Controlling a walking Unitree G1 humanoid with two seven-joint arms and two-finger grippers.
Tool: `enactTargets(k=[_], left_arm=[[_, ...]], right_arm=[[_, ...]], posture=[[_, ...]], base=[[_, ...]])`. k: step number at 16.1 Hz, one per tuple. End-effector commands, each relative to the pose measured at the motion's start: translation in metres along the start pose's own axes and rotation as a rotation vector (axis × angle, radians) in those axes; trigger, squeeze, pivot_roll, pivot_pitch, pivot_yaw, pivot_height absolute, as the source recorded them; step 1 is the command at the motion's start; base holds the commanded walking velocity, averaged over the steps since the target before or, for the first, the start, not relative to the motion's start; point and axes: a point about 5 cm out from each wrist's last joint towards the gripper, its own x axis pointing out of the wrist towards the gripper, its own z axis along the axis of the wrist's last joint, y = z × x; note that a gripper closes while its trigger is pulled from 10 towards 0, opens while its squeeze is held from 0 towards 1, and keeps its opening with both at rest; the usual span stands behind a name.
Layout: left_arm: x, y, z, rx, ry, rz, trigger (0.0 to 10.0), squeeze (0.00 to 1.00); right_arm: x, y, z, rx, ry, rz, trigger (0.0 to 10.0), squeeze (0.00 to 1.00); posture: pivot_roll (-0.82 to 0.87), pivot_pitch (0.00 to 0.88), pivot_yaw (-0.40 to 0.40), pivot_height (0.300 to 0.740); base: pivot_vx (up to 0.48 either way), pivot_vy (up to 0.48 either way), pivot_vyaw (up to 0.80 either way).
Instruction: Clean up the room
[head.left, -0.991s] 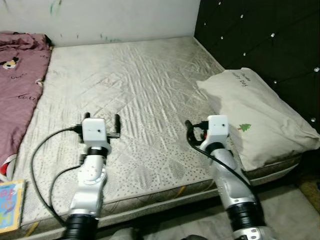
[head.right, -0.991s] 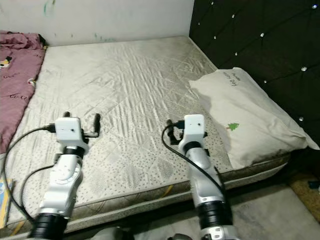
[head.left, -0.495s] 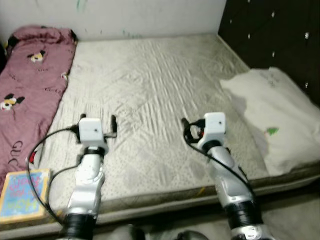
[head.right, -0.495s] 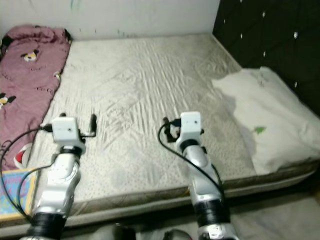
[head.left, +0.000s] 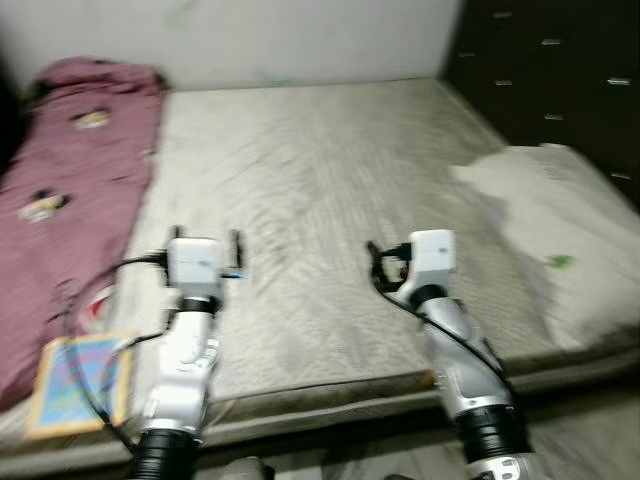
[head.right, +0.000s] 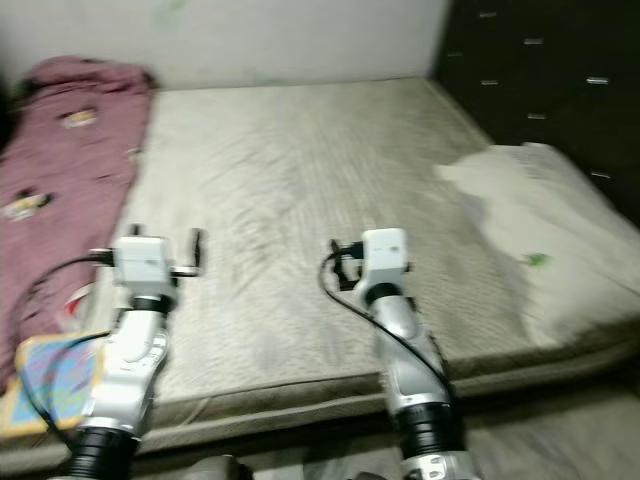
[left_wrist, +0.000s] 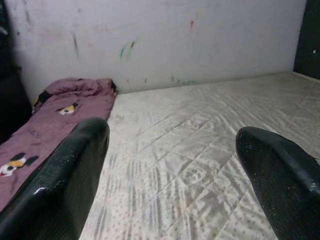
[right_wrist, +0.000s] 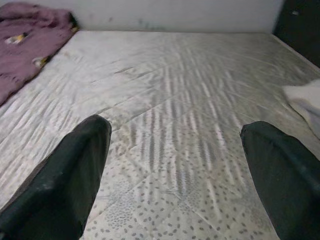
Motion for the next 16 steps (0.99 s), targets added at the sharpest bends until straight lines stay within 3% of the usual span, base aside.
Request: enactTargets(k=[1, 14, 16], left_arm=[[0.0014, 0.0034, 0.0022, 0.006, -0.011, 0.0, 10.0, 0.0], [0.0005, 0.004, -0.0003, 0.015, -0.001, 0.008, 10.0, 0.0], [0.0008, 0.0036, -0.001, 0.008, 0.005, 0.002, 10.0, 0.0]], right_arm=[[0.0017, 0.0005, 0.0044, -0.002, -0.017, 0.004, 10.0, 0.0], [0.0026, 0.0008, 0.0025, -0.006, -0.004, 0.009, 10.0, 0.0], [0.0026, 0.0, 0.0016, -0.002, 0.0, -0.001, 10.0, 0.0]], posture=[[0.06, 0.0, 0.006, 0.74], [0.06, 0.0, 0.004, 0.74], [0.06, 0.0, 0.004, 0.74]], base=[[0.0, 0.0, 0.8], [0.0, 0.0, 0.8], [0.0, 0.0, 0.24]])
